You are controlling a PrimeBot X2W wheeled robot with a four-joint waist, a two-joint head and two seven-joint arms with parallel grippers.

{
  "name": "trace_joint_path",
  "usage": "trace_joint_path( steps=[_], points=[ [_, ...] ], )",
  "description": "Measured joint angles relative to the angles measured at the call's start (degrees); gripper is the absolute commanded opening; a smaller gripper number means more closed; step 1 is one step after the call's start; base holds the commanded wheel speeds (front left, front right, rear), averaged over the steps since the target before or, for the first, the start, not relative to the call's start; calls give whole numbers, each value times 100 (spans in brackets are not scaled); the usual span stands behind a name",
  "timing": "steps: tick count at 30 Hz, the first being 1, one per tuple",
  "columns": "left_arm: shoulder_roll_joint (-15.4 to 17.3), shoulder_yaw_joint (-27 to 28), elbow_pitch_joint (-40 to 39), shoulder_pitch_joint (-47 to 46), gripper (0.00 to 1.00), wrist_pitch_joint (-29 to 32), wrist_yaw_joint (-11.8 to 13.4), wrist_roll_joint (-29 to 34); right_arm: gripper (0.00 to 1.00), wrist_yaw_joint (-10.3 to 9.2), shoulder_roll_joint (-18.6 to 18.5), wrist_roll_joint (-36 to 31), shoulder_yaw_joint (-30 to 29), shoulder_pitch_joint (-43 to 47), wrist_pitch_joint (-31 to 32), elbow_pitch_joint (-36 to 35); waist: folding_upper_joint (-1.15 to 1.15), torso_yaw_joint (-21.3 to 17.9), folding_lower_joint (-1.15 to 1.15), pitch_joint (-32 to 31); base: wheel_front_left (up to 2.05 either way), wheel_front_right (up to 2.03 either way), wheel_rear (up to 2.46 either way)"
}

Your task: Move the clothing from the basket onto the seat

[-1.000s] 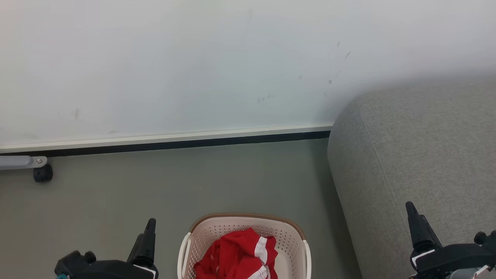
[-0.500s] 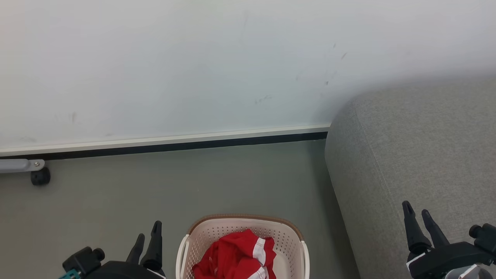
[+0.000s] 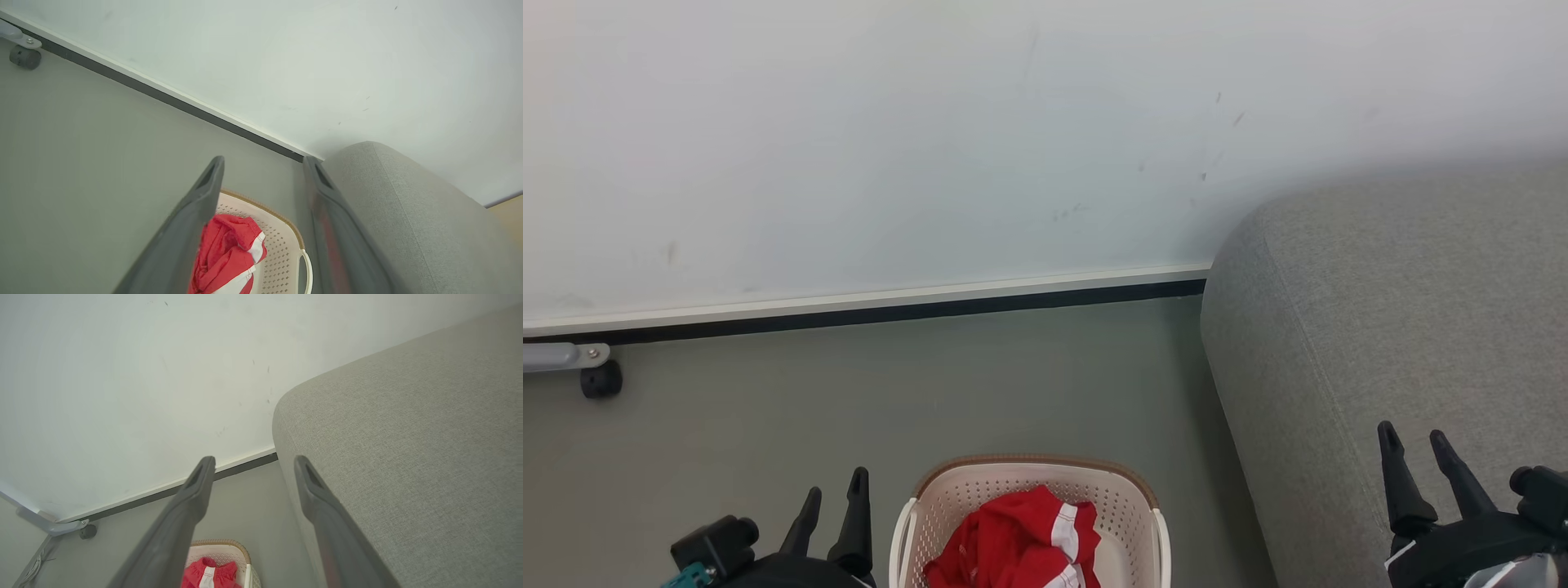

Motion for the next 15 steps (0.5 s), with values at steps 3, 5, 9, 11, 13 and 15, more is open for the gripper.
trace_joint_path(
  steps=[3, 5, 9, 11, 13, 15],
  points=[
    [26, -22, -4, 3, 100, -55, 47, 178, 100, -31, -53, -181, 8, 2, -56, -23, 0, -12, 0, -5, 0, 0, 0],
    [53, -45, -9, 3, 100, -102, 94, 374, 100, -76, -78, -253, 23, 3, -104, -30, 0, -20, 0, -8, 0, 0, 0],
    [79, -104, -14, 4, 100, -176, 148, 656, 100, -53, -164, -439, 73, 7, -197, -59, 0, -28, 0, -12, 0, 0, 0],
    [86, -127, -18, 5, 100, -214, 153, 798, 100, -15, -210, -545, 114, 8, -230, -86, 0, -31, 0, -15, 0, 0, 0],
    [90, -162, -20, 8, 100, -257, 193, 926, 100, 8, -243, -620, 135, 11, -268, -96, 0, -34, 0, -19, 0, 0, 0],
    [93, -191, -21, 23, 100, -319, 198, 1114, 100, 36, -283, -727, 141, 18, -309, -98, 0, -38, 0, -22, 0, 0, 0]
  ],
)
